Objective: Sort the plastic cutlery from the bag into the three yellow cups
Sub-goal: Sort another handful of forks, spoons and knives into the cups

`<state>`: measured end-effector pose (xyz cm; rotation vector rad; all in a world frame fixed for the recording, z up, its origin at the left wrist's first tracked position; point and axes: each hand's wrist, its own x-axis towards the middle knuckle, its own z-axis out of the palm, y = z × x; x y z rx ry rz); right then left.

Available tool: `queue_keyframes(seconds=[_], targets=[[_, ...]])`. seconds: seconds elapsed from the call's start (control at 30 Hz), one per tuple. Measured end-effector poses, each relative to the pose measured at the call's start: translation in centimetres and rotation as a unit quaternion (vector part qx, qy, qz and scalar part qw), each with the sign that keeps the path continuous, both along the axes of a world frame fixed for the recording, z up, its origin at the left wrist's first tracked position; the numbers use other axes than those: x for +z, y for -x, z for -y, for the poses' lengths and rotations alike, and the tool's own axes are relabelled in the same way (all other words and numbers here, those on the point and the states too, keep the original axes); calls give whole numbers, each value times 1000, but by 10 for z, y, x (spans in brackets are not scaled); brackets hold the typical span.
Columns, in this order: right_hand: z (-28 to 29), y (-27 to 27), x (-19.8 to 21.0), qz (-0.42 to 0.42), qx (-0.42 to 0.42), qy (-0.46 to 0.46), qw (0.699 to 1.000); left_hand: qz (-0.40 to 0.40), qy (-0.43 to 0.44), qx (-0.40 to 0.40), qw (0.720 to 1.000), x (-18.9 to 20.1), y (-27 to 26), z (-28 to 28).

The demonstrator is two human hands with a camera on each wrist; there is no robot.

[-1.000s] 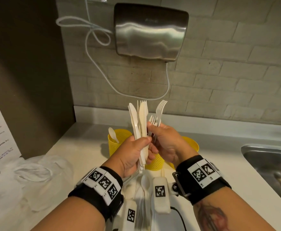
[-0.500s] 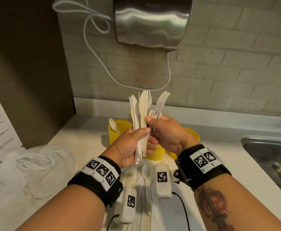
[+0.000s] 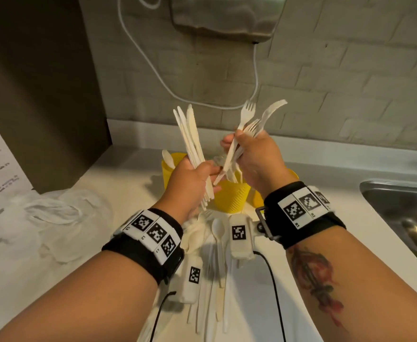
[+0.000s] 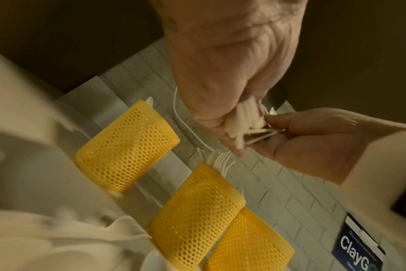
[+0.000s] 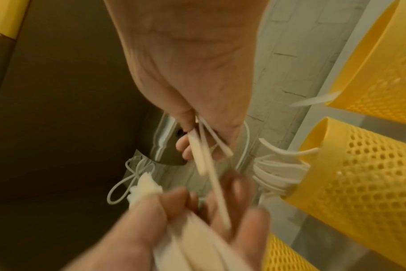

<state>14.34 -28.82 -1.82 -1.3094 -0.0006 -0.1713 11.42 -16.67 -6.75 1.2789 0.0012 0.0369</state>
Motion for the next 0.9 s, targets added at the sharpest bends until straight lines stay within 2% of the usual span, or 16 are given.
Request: queue_keyframes(seconds=[0.13,0.23,0.33,0.47,0.57,0.67,0.73,0.87,0.9], targets=[[19,-17,8,66,-55,-38,996,-14,-15,8,1000,-12,0,-10],[24,-21,0,94,-81,50,991,-15,-21,-14,1000,-18,5,-12],[26,-23,-17,117,-114,156,974,-25,-33,-33,999,-23,7,-12],[25,-24,-38,93,-110,281,949,-37,-44,-41,997,-27,8,-14],[22,-21,-57,43,-109,386,915,-39,-37,-43,998,-27,8,-13],[22,-20,-64,25,-100,374,922,-41,-19,-55,997,-26,8,-14],[23,-18,-65,23,-95,390,916,-43,-2,-68,997,-25,9,-15],[27,-11,-61,31,-70,485,871,-41,22,-104,993,-23,13,-17],[28,-7,-58,42,-65,488,869,-41,24,-111,993,-22,14,-17]])
